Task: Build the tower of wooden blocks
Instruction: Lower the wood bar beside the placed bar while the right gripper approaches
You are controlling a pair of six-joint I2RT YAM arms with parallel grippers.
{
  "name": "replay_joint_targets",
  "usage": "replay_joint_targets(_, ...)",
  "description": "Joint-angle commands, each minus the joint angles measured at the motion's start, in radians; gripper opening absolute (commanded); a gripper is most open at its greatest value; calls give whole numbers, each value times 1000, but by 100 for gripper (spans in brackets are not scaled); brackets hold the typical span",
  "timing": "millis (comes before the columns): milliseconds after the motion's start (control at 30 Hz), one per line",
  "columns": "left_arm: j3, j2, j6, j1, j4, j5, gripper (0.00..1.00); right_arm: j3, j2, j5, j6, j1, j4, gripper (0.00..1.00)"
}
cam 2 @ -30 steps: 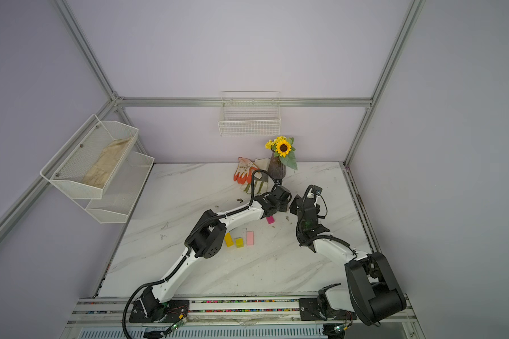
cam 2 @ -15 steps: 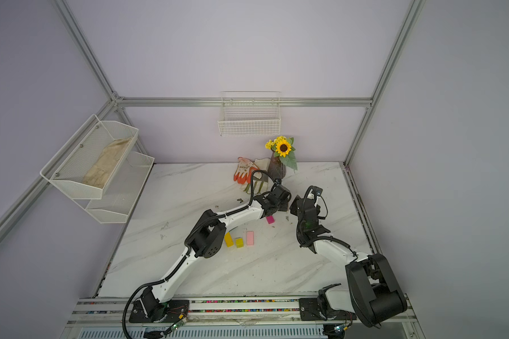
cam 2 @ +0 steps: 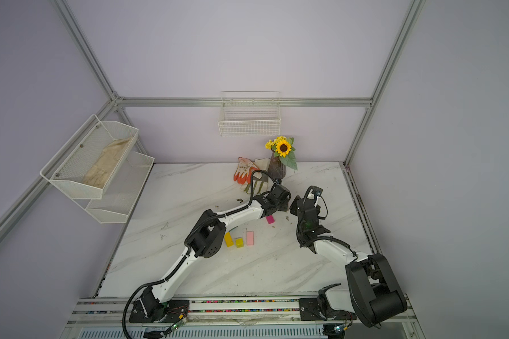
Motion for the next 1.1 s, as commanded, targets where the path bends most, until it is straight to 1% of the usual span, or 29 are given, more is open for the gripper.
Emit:
replay_joint_targets(0,97,-38,-4,10,23,15,42,-9,-13,27,27,-14,28,64)
replay_joint_targets(67,75,-68,0,9,24,17,41,-6,-6,4,39,-35,20,60)
replay_joint_targets(100,61,-84,1,9,25,18,41,-5,-3,-19,41,-51,20,59)
replay_joint_targets(200,6,-146,12,10,28,29,42,-5,12,-117,60,-123,21,56)
replay_joint_targets(267,-43,-192,14,9,32,30,42,-1,27,-169,65,-157,23,52)
replay_joint_targets(333,-95,-237,15,9,44,29,42,14,57,-193,62,-164,21,49)
replay_joint_targets(400,-148,-285,16,9,60,30,41,50,123,-223,54,-164,9,44)
replay_joint_targets(433,-176,-308,15,9,68,32,40,79,160,-234,48,-164,-11,41)
replay_joint_targets(533,-268,-366,18,9,78,23,37,156,243,-237,43,-164,-96,35)
replay_joint_targets(600,-333,-400,19,9,88,15,34,188,267,-235,38,-163,-147,32)
replay_joint_targets(667,-383,-427,20,9,98,17,31,201,279,-238,47,-164,-185,31)
replay_joint_targets(700,-402,-434,21,10,100,20,30,202,284,-237,40,-164,-196,31)
replay_joint_targets(767,-427,-438,21,10,102,23,28,208,300,-274,27,-161,-201,30)
replay_joint_targets(800,-430,-435,21,10,100,27,27,216,310,-270,25,-162,-212,30)
replay_joint_targets(933,-408,-395,22,11,88,53,22,224,329,-285,24,-162,-209,30)
replay_joint_targets(1067,-371,-348,20,11,58,40,21,242,363,-314,13,-161,-202,31)
